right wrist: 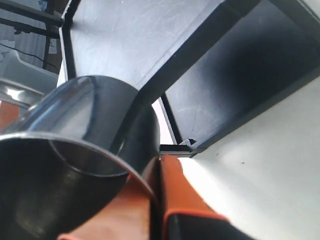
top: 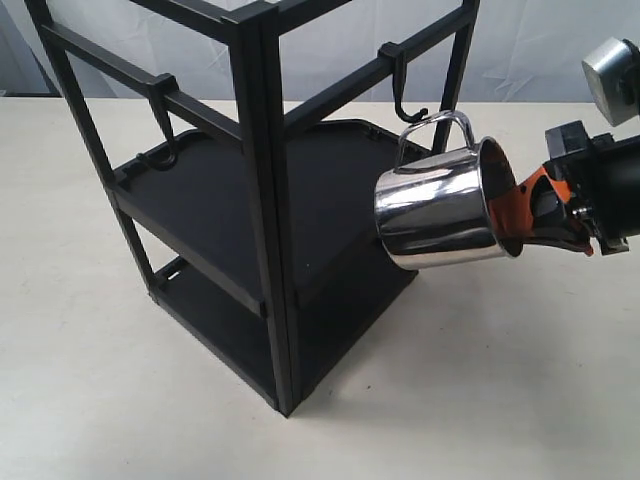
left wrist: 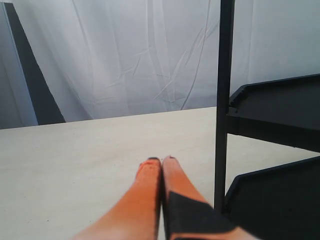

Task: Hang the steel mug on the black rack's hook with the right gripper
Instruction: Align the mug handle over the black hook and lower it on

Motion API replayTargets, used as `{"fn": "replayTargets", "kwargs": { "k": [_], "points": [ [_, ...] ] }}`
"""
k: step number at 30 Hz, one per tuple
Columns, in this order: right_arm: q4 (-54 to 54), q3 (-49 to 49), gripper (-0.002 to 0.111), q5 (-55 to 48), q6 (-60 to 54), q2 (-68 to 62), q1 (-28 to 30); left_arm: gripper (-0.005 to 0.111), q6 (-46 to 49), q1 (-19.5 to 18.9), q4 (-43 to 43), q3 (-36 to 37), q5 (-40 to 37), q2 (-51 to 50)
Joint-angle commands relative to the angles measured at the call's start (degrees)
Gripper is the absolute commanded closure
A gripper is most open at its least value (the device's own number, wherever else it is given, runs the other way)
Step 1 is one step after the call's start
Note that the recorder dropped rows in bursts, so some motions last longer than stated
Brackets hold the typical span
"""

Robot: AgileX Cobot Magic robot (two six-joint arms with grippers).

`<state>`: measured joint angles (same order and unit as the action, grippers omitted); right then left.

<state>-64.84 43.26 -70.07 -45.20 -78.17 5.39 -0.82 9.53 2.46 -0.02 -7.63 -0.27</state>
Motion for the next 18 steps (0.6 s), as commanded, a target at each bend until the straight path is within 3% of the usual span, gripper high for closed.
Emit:
{"fn": "replayTargets", "kwargs": {
  "k": [1,18],
  "points": [
    [-2.68,0.51,0.109,0.11,-1.55,-0.42,0.27,0.105,-0.14,0.27,0.04,0.02,0.3,0.27],
    [-3.36,0.51,0.109,0.11,-2.14,1.3,0.27,0.105,-0.14,0.27,-0.08,0.02,0.3,0.27]
  ]
}}
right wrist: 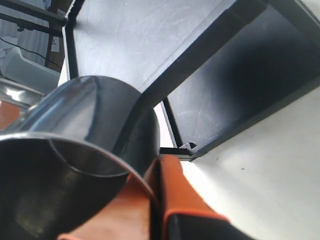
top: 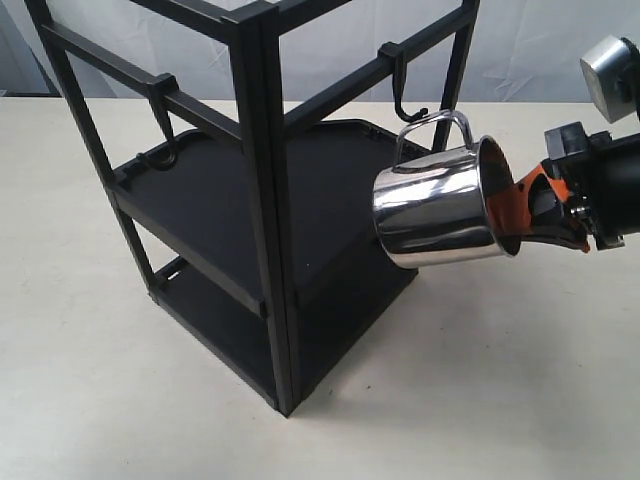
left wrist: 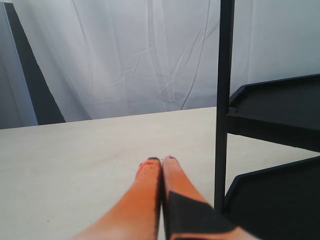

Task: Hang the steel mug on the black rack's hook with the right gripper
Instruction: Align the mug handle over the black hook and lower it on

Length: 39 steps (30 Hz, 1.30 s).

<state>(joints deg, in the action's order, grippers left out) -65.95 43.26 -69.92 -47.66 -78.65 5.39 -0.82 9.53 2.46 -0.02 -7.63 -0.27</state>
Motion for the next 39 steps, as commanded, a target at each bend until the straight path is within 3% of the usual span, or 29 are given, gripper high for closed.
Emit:
{"fn": "replayTargets", "kwargs": {
  "k": [1,10,23,31,32,34,35,37,39],
  "points": [
    [-2.5,0.51,0.109,-0.04,0.71,2.79,0.27,0.105,-0.14,0.27,-0.08,0.02,0.3,0.27],
    [-2.14,0.51,0.109,-0.04,3.29,8.71,0.27,0.105,-0.14,0.27,-0.08,0.02,0.3,0.27],
    [-5.12,0.51,0.109,-0.04,1.24,-7.2,0.27,0.105,-0.14,0.27,-0.08,0.02,0.3,0.27],
    [-5.39,0.51,0.109,-0.04,-2.93,-8.3,0.27,0.105,-0.14,0.27,-0.08,0.02,0.3,0.27],
    [-6.19,0.51,0.106,-0.04,-4.61,-8.3,0.27,0.105,-0.14,0.27,-0.08,0.02,0.3,0.27],
    [-6.72,0.51,0.09,-0.04,-4.61,-8.3,0.27,0.105,-0.14,0.27,-0.08,0.02,0.3,0.27],
    [-6.8,0.51,0.076,-0.04,-4.61,-8.3,0.27,0.105,-0.14,0.27,-0.08,0.02,0.3,0.27],
    [-7.41,0.51,0.06,-0.04,-4.61,-8.3,0.27,0.105,-0.14,0.27,-0.08,0.02,0.3,0.27],
    [-7.67,0.51,0.059,-0.04,-4.24,-8.3,0.27,0.105,-0.14,0.27,-0.08,0.02,0.3,0.27]
  ]
}}
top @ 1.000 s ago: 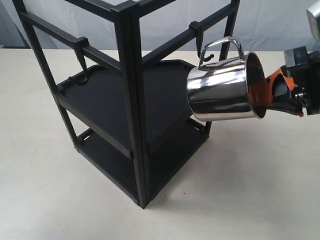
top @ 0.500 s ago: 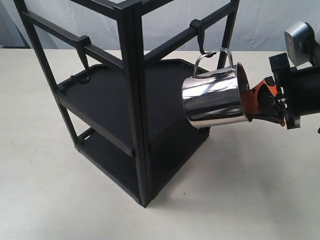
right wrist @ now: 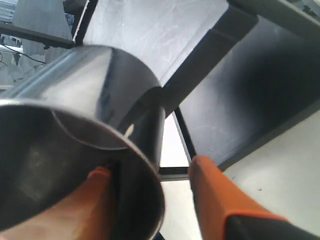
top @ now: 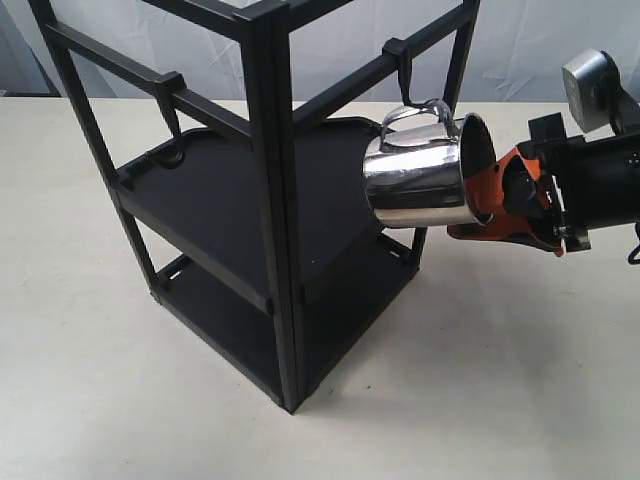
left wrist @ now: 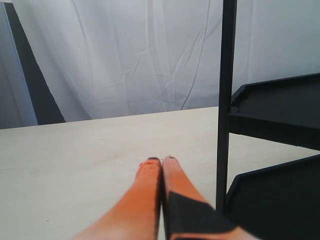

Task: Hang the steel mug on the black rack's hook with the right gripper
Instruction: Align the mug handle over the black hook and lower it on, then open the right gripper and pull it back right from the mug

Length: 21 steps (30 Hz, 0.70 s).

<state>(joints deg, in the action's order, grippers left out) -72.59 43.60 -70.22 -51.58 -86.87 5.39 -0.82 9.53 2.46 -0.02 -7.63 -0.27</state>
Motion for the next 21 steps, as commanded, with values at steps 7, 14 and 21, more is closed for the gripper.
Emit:
{"fn": "replayTargets", "kwargs": {
  "k": [7,14,21],
  "points": [
    [2.51,0.17,0.06,0.26,3.04,0.27,0.27,0.105,-0.14,0.27,-0.08,0.02,0.3,0.27],
    [3.01,0.17,0.06,0.26,4.1,3.82,0.27,0.105,-0.14,0.27,-0.08,0.02,0.3,0.27],
    [3.14,0.17,0.06,0.26,5.34,8.05,3.14,0.105,-0.14,0.27,-0.08,0.02,0.3,0.27]
  ]
}}
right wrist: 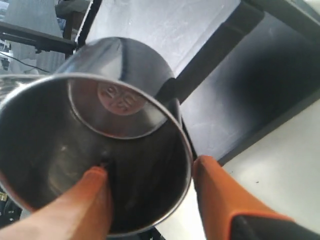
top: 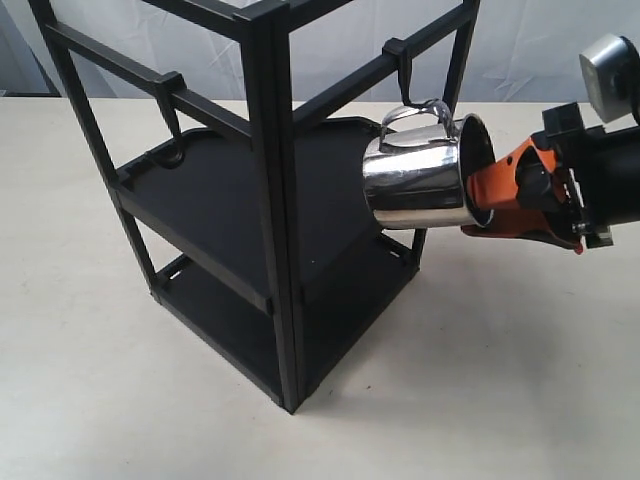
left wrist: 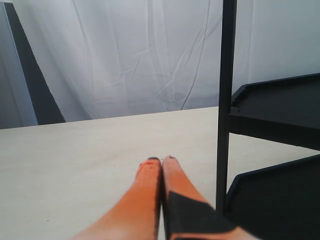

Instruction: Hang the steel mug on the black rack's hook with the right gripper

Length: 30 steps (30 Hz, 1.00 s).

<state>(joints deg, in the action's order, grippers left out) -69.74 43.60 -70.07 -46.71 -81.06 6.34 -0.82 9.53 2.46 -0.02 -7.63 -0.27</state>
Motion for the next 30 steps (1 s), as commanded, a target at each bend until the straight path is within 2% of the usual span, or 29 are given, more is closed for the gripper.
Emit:
{"fn": "replayTargets", "kwargs": {
  "k": [1,6,16,18,19,23,30],
  "points": [
    [0.29,0.17,0.06,0.1,0.47,2.88,2.91,0.105,-0.14,0.27,-0.08,0.02,0.3,0.27],
    [1.27,0.17,0.06,0.1,2.0,5.11,4.48,0.105,-0.14,0.27,-0.08,0.02,0.3,0.27],
    [11.16,0.17,0.06,0.1,9.13,13.59,4.48,0.105,-0.14,0.27,-0.08,0.02,0.3,0.27],
    [11.69,0.17,0.065,0.1,9.46,17.46,4.48,0.105,-0.14,0.27,-0.08,0.02,0.3,0.27],
    [11.96,0.17,0.071,0.1,9.46,19.65,4.48,0.105,-0.14,0.27,-0.08,0.02,0.3,0.27],
    [13.04,0.17,0.108,0.1,9.58,27.96,4.48,0.105,-0.14,0.27,-0.08,0.02,0.3,0.27],
    [13.05,0.17,0.108,0.1,9.89,40.21,4.32,0.105,-0.14,0.27,-0.08,0.02,0.3,0.27]
  ]
}}
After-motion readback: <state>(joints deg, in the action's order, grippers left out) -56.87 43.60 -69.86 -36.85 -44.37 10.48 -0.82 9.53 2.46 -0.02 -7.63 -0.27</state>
